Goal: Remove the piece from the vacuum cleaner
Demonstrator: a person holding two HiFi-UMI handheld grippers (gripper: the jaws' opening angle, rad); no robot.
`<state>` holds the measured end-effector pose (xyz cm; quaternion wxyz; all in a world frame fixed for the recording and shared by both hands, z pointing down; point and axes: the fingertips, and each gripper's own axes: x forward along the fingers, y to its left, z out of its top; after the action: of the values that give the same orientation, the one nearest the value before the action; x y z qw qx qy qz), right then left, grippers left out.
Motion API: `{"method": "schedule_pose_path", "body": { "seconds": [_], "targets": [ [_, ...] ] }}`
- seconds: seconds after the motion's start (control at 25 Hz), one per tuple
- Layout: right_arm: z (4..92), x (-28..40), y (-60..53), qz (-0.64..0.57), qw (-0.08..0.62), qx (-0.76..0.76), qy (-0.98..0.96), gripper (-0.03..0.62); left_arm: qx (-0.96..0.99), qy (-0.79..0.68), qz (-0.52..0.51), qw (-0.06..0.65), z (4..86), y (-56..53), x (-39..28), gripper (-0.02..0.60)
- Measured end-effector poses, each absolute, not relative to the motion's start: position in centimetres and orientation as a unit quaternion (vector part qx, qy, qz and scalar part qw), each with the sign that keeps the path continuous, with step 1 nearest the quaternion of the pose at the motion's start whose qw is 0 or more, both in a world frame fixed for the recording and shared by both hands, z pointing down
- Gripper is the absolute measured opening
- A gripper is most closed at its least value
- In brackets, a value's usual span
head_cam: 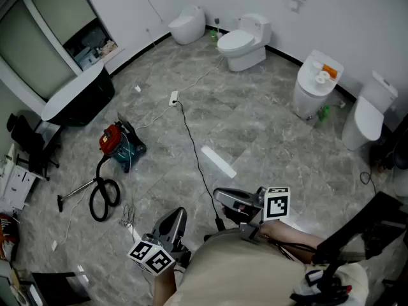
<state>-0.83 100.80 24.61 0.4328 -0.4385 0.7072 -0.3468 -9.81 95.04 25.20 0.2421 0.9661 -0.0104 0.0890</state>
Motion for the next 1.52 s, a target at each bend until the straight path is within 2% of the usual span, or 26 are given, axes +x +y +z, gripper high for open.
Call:
{"method": "schedule_pose_path", "body": {
  "seconds": [0.4,0.68,1.04,1.24,1.36,1.52],
  "targets": [
    [25.8,1.1,103.0,-0.387,0.403,-0.403,0.725,0.002,0.961,-0.057,0.100,0.253,26.8,98.6,-7.6,0.003],
    [26.6,1.0,101.7,-0.424,0.424,-0.374,0.708,0.002,0.957,-0.082,0.112,0.254,26.9,97.7,-8.2,0.003],
    [27.1,-0.9,95.3,-0.432,0.398,-0.386,0.712,0.002,0.958,-0.069,0.093,0.264,27.8,90.3,-9.7,0.002],
    [23.0,-3.2,91.7,-0.419,0.404,-0.404,0.706,0.002,0.962,-0.032,0.089,0.257,24.4,85.8,-11.1,0.003],
    [21.1,-5.2,89.1,-0.418,0.398,-0.392,0.717,0.002,0.966,-0.035,0.072,0.245,22.8,82.8,-13.1,0.002],
    [22.1,-7.2,84.1,-0.422,0.401,-0.365,0.727,0.002,0.963,-0.080,0.089,0.243,25.0,76.6,-16.3,0.002]
  ]
}}
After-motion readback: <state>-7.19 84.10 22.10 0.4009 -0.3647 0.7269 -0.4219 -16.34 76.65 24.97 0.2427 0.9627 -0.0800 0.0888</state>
